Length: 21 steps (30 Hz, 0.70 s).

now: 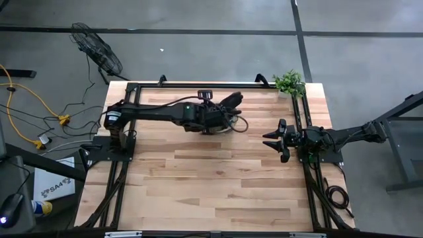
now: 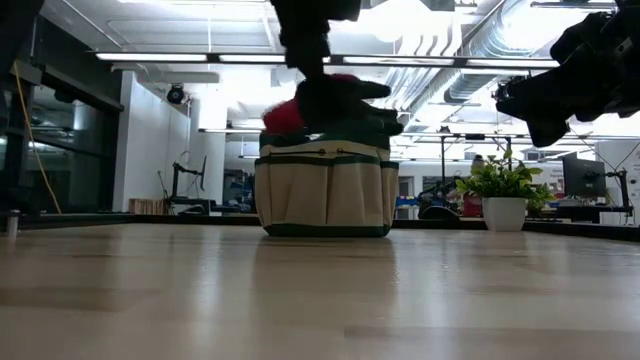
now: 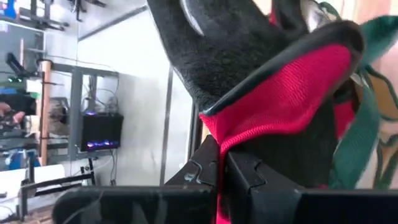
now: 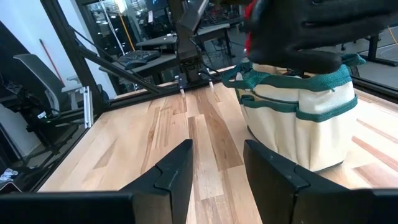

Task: Pick & Place Garden tools in Gardening bag
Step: Put the red glove into the gardening bag

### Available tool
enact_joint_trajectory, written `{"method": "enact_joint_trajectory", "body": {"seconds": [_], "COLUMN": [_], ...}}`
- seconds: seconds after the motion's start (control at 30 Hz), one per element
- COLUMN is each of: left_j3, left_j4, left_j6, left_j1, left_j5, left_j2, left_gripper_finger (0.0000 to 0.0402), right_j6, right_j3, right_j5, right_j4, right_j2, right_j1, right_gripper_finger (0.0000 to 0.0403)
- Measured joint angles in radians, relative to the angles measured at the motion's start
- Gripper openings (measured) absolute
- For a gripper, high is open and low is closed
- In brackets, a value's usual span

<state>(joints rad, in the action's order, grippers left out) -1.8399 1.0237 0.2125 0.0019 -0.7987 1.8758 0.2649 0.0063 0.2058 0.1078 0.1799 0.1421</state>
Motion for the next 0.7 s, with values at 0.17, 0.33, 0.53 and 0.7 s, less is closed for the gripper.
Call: {"method": "enact_joint_trajectory", "body": {"seconds": [0.17,0.33,0.53,0.7], "left_j3": [-0.001,0.008,0.042,0.086], "left_j4": [-0.010,-0.007,-0.006,-0.005], "left_j6": [-0.048,-0.117,-0.187,-0.241], "left_j1": [0.015,0.026,0.032,0.046], "left_j5": [0.003,0.028,0.038,0.071], "left_j2": [0.019,0.022,0.029,0.028], "left_gripper_finger": [0.0000,0.0000,0.0000,0.0000], "right_j6": [0.000,0.000,0.000,0.000], "right_j3": [0.000,0.000,0.000,0.000], "right_j5": [0.000,0.000,0.000,0.000], "right_j4": [0.000,0.000,0.000,0.000], "right_j2": [0.001,0.001,0.001,0.001], "right_j1": [0.000,0.000,0.000,0.000], "right_gripper_finger": [0.0135,0.0135,0.0135,0.0135]}}
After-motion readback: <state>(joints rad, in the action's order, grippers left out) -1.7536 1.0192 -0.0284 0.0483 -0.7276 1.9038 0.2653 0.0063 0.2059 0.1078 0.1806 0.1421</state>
